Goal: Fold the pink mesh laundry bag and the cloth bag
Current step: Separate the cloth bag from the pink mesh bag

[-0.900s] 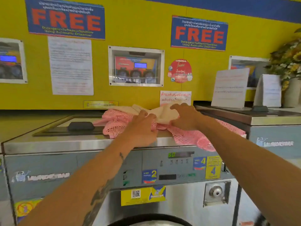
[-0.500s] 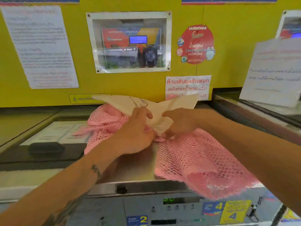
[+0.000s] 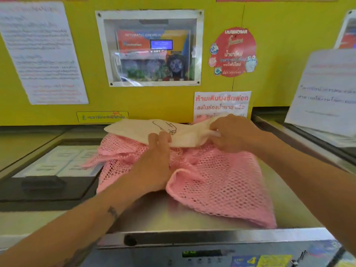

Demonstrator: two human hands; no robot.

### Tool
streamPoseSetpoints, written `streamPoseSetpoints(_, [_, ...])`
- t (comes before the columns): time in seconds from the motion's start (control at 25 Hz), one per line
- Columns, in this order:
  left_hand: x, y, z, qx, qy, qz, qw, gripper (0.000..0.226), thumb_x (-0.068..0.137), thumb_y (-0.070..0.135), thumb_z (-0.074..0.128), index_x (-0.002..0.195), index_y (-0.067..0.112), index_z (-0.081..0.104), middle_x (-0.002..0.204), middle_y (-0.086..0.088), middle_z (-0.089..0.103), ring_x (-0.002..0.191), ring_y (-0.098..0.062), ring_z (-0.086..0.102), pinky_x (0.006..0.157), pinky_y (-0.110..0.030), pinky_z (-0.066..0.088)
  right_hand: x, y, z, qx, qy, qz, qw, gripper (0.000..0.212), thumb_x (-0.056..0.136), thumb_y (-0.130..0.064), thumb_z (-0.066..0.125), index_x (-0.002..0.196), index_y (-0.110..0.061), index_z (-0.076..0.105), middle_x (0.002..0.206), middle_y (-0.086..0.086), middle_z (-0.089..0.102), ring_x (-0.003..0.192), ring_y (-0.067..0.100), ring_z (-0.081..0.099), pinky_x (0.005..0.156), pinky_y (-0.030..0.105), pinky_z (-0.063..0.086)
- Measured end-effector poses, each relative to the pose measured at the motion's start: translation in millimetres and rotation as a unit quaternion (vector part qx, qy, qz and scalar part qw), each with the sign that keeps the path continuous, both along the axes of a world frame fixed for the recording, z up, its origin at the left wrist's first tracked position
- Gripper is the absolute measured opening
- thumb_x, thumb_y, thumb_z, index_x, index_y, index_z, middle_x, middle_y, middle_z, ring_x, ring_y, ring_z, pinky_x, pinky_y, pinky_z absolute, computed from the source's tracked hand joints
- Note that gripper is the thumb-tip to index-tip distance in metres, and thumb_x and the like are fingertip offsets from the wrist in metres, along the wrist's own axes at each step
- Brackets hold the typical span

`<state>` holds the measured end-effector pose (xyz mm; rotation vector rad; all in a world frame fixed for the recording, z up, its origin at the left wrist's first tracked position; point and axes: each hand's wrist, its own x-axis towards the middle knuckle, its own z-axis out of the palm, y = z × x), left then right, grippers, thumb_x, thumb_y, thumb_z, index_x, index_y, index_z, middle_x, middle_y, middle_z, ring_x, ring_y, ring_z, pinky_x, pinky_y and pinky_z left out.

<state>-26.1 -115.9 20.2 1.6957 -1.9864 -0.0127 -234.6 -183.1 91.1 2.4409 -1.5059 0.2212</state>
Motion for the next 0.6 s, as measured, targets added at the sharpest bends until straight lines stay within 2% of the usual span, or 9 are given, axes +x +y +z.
streamPoseSetpoints(0.08, [23.4,-3.5,5.4,-0.011,-0.034,0.008,0.999,0.059,0.083,0.018,0.068,0.117,0.03,0.021,0.12,-0.004,0.03,0.067,-0.017,0.05,0.053,-0.034,0.039,-14.8,9.8,8.2,0.003,-0.04,-0.032,0.999,0.022,0.088,-0.04,0.052,0.098,-0.022,0.061,0.098,0.003,0.064,0.084,0.027,0.059,0.067,0.035,0.046])
streamPoseSetpoints(0.16, [47.2,-6.5,13.9,-0.018,-0.057,0.001,0.998,0.053,0.083,0.017,0.065,0.113,0.033,0.025,0.119,-0.002,0.033,0.071,-0.022,0.053,0.063,-0.042,0.048,-28.3,20.0,9.6,0.023,-0.02,-0.098,0.995,0.028,0.084,-0.041,0.057,0.107,-0.026,0.06,0.093,-0.002,0.062,0.083,0.025,0.059,0.067,0.033,0.046])
streamPoseSetpoints(0.24, [72.0,-14.0,26.1,-0.043,-0.07,-0.011,0.997,0.045,0.082,0.012,0.063,0.111,0.032,0.035,0.123,-0.002,0.035,0.081,-0.03,0.058,0.071,-0.049,0.052,-37.8,29.4,6.8,0.121,0.075,-0.159,0.977,0.041,0.076,-0.04,0.061,0.115,-0.03,0.058,0.091,-0.005,0.061,0.083,0.021,0.06,0.073,0.033,0.05])
streamPoseSetpoints(0.32, [92.4,-22.7,36.2,-0.058,-0.076,-0.015,0.995,0.041,0.083,0.009,0.061,0.114,0.03,0.045,0.127,-0.001,0.039,0.094,-0.031,0.058,0.079,-0.048,0.051,-41.2,45.0,11.6,0.273,0.12,-0.169,0.939,0.061,0.075,-0.052,0.066,0.132,-0.036,0.05,0.113,-0.004,0.065,0.097,0.019,0.065,0.088,0.036,0.053])
streamPoseSetpoints(0.4, [105.6,-30.5,38.5,-0.065,-0.101,-0.029,0.992,0.041,0.082,0.008,0.06,0.117,0.029,0.053,0.13,0.002,0.046,0.109,-0.026,0.054,0.089,-0.043,0.048,-37.2,53.8,30.5,0.368,0.005,-0.11,0.923,0.085,0.068,-0.073,0.065,0.142,-0.039,0.041,0.122,-0.006,0.065,0.104,0.014,0.066,0.093,0.037,0.053])
streamPoseSetpoints(0.44, [108.3,-33.5,37.8,-0.069,-0.111,-0.038,0.991,0.04,0.083,0.009,0.06,0.118,0.029,0.056,0.13,0.003,0.048,0.115,-0.024,0.051,0.093,-0.042,0.045,-28.5,53.0,38.0,0.357,-0.064,-0.073,0.929,0.092,0.064,-0.081,0.061,0.143,-0.04,0.039,0.128,-0.009,0.063,0.11,0.012,0.063,0.096,0.037,0.051])
streamPoseSetpoints(0.52, [106.4,-36.7,35.1,-0.069,-0.099,-0.06,0.991,0.038,0.083,0.01,0.058,0.117,0.027,0.061,0.129,0.003,0.051,0.118,-0.022,0.046,0.099,-0.039,0.04,2.1,38.1,34.3,0.27,-0.16,-0.02,0.949,0.083,0.073,-0.077,0.056,0.145,-0.04,0.036,0.145,-0.012,0.047,0.128,0.014,0.049,0.107,0.039,0.04])
streamPoseSetpoints(0.6, [98.9,-36.3,29.1,-0.066,-0.057,-0.093,0.992,0.042,0.084,0.007,0.057,0.12,0.026,0.061,0.13,0.005,0.048,0.114,-0.02,0.047,0.096,-0.036,0.042,38.6,13.4,10.6,0.21,-0.179,0.0,0.961,0.078,0.081,-0.068,0.057,0.148,-0.041,0.028,0.155,-0.005,0.035,0.139,0.021,0.036,0.112,0.042,0.032])
